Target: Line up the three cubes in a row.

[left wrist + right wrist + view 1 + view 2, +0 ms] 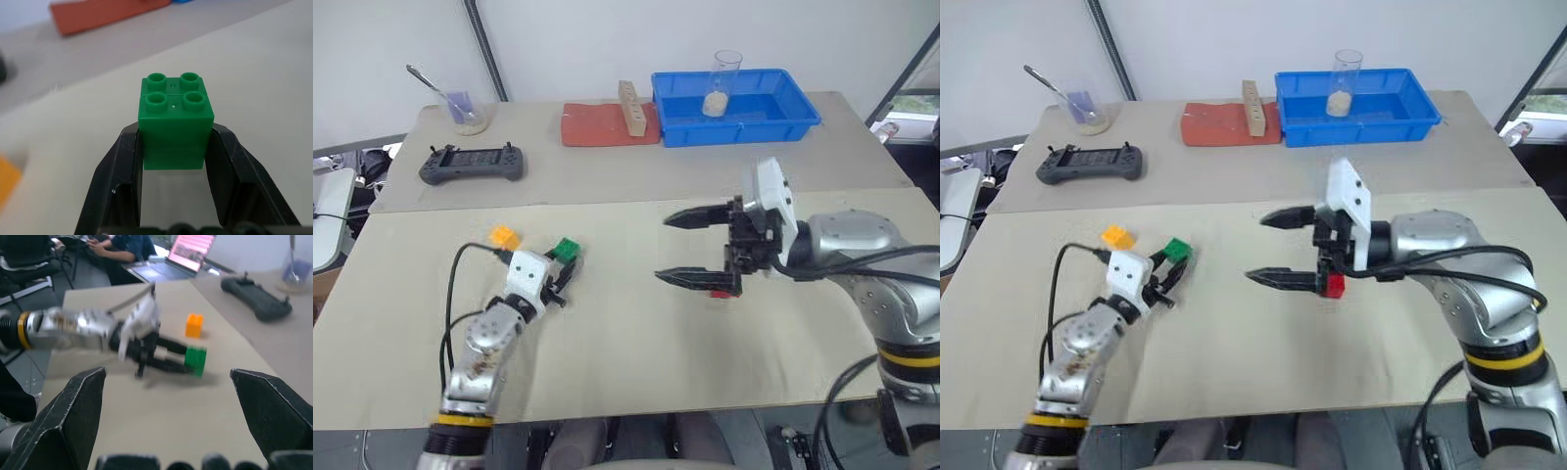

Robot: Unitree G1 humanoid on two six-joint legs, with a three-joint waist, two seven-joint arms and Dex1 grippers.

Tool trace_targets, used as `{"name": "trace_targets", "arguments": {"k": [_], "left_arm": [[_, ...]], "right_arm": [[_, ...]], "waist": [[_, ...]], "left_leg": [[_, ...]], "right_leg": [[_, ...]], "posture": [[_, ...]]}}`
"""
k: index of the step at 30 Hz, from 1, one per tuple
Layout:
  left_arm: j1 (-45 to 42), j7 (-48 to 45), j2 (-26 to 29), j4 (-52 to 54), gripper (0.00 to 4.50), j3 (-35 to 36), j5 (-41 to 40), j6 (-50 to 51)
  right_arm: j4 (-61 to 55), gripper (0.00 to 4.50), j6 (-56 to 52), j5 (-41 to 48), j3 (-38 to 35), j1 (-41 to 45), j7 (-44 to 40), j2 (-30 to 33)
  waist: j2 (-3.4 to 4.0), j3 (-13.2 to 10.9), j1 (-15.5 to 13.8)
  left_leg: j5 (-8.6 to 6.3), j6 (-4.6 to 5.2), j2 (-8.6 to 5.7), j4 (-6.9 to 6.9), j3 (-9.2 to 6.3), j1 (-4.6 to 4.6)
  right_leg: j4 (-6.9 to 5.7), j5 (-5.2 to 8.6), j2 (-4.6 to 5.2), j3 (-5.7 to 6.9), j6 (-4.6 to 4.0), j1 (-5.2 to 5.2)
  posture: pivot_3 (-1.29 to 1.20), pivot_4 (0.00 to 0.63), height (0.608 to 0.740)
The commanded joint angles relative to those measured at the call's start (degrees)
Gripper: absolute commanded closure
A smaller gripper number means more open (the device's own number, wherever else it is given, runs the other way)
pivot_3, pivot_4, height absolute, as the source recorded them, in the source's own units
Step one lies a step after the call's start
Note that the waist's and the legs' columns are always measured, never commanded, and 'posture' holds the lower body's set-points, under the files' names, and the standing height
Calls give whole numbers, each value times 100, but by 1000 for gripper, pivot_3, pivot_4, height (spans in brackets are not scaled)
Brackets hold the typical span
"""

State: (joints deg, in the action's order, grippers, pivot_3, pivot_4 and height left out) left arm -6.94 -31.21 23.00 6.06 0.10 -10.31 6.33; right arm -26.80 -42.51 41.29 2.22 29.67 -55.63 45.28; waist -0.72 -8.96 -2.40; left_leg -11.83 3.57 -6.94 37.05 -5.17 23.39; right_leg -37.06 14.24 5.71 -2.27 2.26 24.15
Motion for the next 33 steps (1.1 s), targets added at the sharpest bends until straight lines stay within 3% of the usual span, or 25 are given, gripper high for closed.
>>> {"name": "trace_targets", "arguments": {"k": [1, 5, 12, 24, 33], "left_arm": [[-750, -1748, 461, -137, 3206, -307, -764, 189], [-1516, -3105, 579, -603, 3206, -1052, -793, 113], [-2224, -3665, -122, -2098, 3206, -1830, -143, -938], [-3018, -3353, -1067, -3776, 3206, -1914, 442, -1734], [-3311, -3324, -1248, -4433, 3206, -1829, 587, -1969]], "right_arm": [[-400, 0, 172, 43, -465, -407, -312, 447], [-540, 0, 381, -91, -656, -1031, -610, 895], [-539, 0, 622, -268, -1016, -1832, -699, 1147], [-576, 0, 633, -332, -1263, -2165, -504, 1118], [-534, 0, 565, -340, -1157, -1992, -430, 1089]], "waist": [[-1, 0, -28], [0, 0, 21], [-5, -3, 122], [-10, -6, 88], [-11, -6, 87]], "left_leg": [[0, 0, -1, 0, 1, 2], [-1, 3, -1, 2, 1, 4], [-3, 12, 9, 1, 18, 2], [-11, 27, 9, 22, 30, 6], [-13, 30, 10, 30, 32, 8]], "right_leg": [[-2, 0, 2, 2, 0, 1], [2, -1, 1, 5, 1, -1], [-1, -1, 1, -7, 2, 1], [0, -4, -3, -10, 9, -1], [-2, -6, -5, -11, 11, -1]], "posture": [[0, 150, 740], [0, 150, 740], [0, 150, 740], [0, 150, 740], [0, 150, 740]]}}
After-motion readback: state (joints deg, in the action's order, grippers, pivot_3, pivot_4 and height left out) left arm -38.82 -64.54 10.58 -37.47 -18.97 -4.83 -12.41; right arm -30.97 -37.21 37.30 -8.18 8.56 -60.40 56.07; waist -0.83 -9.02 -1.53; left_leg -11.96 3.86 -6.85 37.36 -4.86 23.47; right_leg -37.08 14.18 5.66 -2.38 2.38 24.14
